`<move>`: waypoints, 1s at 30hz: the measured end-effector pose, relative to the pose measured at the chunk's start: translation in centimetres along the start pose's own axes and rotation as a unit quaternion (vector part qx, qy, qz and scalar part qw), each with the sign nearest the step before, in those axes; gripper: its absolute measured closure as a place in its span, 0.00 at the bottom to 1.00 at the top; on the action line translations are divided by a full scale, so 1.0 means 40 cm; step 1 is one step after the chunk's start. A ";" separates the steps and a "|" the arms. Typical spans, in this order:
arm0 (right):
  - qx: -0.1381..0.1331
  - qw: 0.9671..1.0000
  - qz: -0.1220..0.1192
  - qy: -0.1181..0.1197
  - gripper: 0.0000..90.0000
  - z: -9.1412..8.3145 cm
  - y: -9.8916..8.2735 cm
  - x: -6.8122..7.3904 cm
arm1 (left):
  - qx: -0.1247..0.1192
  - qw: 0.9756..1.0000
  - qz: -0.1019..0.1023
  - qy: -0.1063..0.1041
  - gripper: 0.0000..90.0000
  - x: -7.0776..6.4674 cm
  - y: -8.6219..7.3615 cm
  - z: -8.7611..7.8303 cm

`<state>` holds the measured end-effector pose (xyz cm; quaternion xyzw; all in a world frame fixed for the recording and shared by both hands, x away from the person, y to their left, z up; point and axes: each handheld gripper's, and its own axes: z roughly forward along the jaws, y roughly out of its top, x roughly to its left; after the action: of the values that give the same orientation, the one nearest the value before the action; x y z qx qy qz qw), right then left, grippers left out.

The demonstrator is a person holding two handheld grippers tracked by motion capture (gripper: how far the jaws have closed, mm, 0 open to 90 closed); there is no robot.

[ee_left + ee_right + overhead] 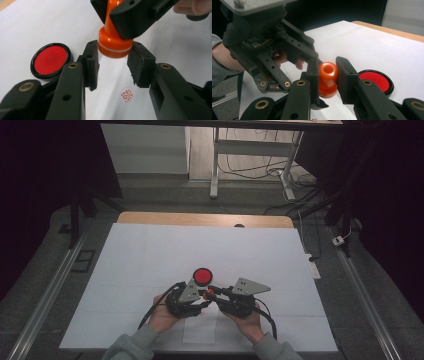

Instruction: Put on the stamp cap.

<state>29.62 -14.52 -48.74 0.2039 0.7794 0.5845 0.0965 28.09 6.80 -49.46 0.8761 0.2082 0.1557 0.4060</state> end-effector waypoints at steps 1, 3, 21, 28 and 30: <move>0.001 1.000 0.000 0.000 0.81 0.000 0.000 0.000 | 0.000 1.000 0.000 0.000 0.67 0.000 0.000 0.000; 0.000 1.000 0.000 0.000 0.81 0.000 0.000 0.000 | -0.001 1.000 -0.002 0.000 0.66 0.001 0.000 0.000; -0.010 1.000 0.004 -0.010 0.81 -0.017 0.007 -0.010 | -0.002 0.999 -0.050 0.007 0.34 0.017 -0.032 -0.032; -0.017 1.000 0.004 -0.017 0.81 -0.029 0.014 -0.018 | -0.017 0.998 -0.067 0.014 0.34 0.033 -0.060 -0.086; -0.017 1.000 0.004 -0.020 0.81 -0.031 0.015 -0.021 | -0.020 0.997 -0.071 0.018 0.33 0.036 -0.072 -0.103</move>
<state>30.00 -15.83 -47.87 0.2173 0.7666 0.5937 0.1129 26.83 11.85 -48.99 0.8477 0.2743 0.1460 0.4299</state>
